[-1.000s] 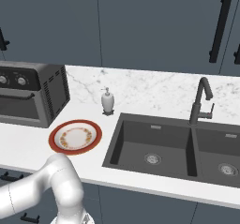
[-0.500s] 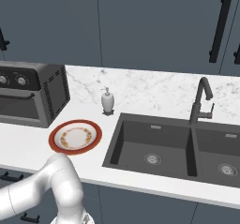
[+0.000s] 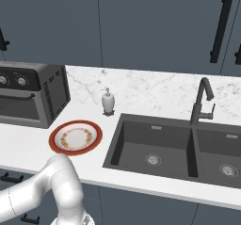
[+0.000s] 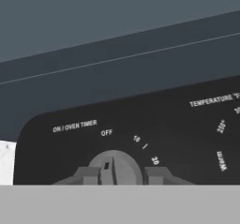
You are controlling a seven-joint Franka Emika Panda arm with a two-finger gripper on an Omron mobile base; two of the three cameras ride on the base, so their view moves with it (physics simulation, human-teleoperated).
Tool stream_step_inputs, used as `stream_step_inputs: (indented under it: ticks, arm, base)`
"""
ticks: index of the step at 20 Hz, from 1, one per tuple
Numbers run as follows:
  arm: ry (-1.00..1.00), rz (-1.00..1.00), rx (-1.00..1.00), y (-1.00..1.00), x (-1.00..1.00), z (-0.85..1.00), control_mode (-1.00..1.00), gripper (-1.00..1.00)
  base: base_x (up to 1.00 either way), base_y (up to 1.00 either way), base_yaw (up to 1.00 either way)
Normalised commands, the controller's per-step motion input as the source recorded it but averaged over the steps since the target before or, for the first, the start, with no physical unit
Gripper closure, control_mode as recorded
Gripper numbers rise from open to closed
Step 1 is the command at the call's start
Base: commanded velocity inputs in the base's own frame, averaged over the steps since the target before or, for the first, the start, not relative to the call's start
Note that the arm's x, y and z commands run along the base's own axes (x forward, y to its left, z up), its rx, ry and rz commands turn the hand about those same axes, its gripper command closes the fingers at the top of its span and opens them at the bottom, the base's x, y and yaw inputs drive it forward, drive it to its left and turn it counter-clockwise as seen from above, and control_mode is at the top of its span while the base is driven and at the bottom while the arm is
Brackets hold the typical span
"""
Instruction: Pick up the kebab skewer and baguette bread, and place them inside the toaster oven. Close the toaster oven door and start by setting the timer.
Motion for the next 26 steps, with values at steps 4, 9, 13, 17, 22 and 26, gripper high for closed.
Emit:
stream_step_inputs:
  ticks: [4, 9, 13, 17, 22, 26]
  arm:
    - [-0.01, 0.00, 0.05, 0.00, 0.00, 0.02, -1.00, 1.00]
    - [-0.02, -0.01, 0.07, 0.00, 0.00, 0.06, -1.00, 1.00]
    - [0.00, -0.02, 0.11, 0.00, 0.01, 0.08, -1.00, 1.00]
    - [0.00, -0.02, 0.16, 0.00, 0.01, 0.09, -1.00, 1.00]
    - [0.00, -0.01, 0.18, 0.00, 0.14, 0.10, -1.00, 1.00]
    - [0.00, 0.00, 0.20, 0.00, 0.29, 0.11, -1.00, 1.00]
  base:
    - [0.00, 0.00, 0.00]
    - [0.00, 0.00, 0.00]
    - [0.00, 0.00, 0.00]
    - [0.00, 0.00, 0.00]
    - [0.00, 0.00, 0.00]
    - [0.00, 0.00, 0.00]
